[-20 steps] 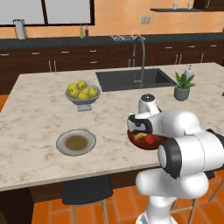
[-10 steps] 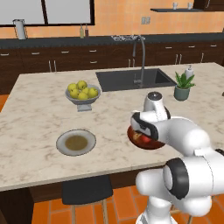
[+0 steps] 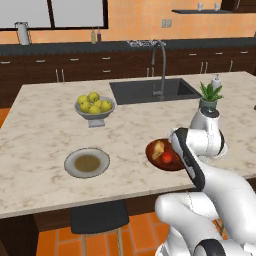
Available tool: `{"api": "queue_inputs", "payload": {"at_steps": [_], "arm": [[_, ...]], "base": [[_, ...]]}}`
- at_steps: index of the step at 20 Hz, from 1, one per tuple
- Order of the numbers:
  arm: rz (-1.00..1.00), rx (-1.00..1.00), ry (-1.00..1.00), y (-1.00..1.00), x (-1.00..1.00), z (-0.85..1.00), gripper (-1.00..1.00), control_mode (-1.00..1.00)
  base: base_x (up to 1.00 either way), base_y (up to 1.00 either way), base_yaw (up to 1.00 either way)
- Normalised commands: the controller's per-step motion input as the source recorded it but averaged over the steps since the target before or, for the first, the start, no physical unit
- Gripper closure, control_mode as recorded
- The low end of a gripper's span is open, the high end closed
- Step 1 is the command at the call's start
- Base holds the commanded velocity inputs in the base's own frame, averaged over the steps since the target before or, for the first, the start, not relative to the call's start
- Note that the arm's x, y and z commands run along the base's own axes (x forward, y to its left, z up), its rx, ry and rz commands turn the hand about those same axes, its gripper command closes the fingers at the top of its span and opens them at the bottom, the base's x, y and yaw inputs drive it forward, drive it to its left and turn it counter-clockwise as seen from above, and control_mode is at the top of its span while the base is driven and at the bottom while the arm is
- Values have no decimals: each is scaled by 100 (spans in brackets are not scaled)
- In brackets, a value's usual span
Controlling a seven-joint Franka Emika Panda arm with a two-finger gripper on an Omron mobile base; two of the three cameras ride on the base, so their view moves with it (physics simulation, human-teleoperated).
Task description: Pick the chicken drumstick and tomato from their plates and place them in the bowl. Then put the bowl in the fridge.
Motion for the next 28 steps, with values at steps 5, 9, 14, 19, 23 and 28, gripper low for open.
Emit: {"api": "queue_inputs", "payload": {"at_steps": [5, 9, 14, 19, 23, 28], "arm": [[0, 6, 8, -36, -14, -15, -100, -100], [0, 4, 23, -12, 50, -14, -100, -100], [0, 6, 16, -20, 46, -18, -100, -100], [0, 3, 9, -24, 47, -23, -100, -100], [0, 0, 3, -2, 31, -41, -100, -100], [0, 0, 0, 0, 3, -37, -100, -100]], "base": [[0, 0, 0], [0, 0, 0], [0, 0, 0], [0, 0, 0], [0, 0, 0], [0, 0, 0]]}}
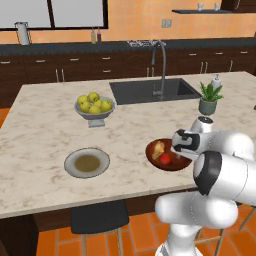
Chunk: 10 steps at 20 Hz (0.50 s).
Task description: Pick the chicken drumstick and tomato from their plates and place them in the bowl. Then put the bowl in the fridge.
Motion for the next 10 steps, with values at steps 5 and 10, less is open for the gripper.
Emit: {"api": "queue_inputs", "payload": {"at_steps": [5, 10], "arm": [[0, 0, 0, 0, 0, -32, -100, -100], [0, 0, 0, 3, 16, -21, -100, -100]], "base": [[0, 0, 0], [0, 0, 0]]}}
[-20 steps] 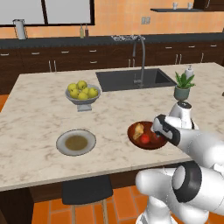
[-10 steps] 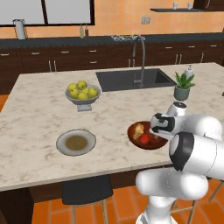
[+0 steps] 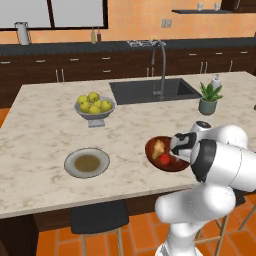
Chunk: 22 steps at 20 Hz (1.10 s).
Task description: Pick the chicken drumstick and tomato from their plates and place them in the bowl. Then put the bowl in the fridge.
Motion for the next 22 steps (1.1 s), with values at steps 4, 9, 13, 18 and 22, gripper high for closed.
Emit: {"api": "queue_inputs", "payload": {"at_steps": [4, 9, 13, 18, 22], "arm": [[0, 0, 0, 4, 10, -9, 100, -100], [0, 7, 0, 0, 0, 1, 100, -100], [0, 16, 0, 0, 0, 6, 100, -100], [0, 17, 0, 0, -3, 36, 100, -100], [0, 14, 0, 0, -26, 29, 100, -100]], "base": [[0, 0, 0], [0, 0, 0], [0, 0, 0], [0, 0, 0], [0, 0, 0]]}}
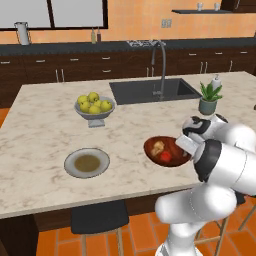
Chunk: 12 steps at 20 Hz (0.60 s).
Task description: Pick the chicken drumstick and tomato from their plates and place them in the bowl. Then put the bowl in the fridge.
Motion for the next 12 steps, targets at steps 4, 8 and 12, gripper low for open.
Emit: {"api": "queue_inputs", "payload": {"at_steps": [4, 8, 12], "arm": [[0, 10, -9, 3, -56, 83, 100, -100], [-15, 0, -10, 43, -87, 100, 100, -100], [-22, 0, -1, 42, -91, 92, 100, -100]], "base": [[0, 0, 0], [0, 0, 0], [0, 0, 0]]}}
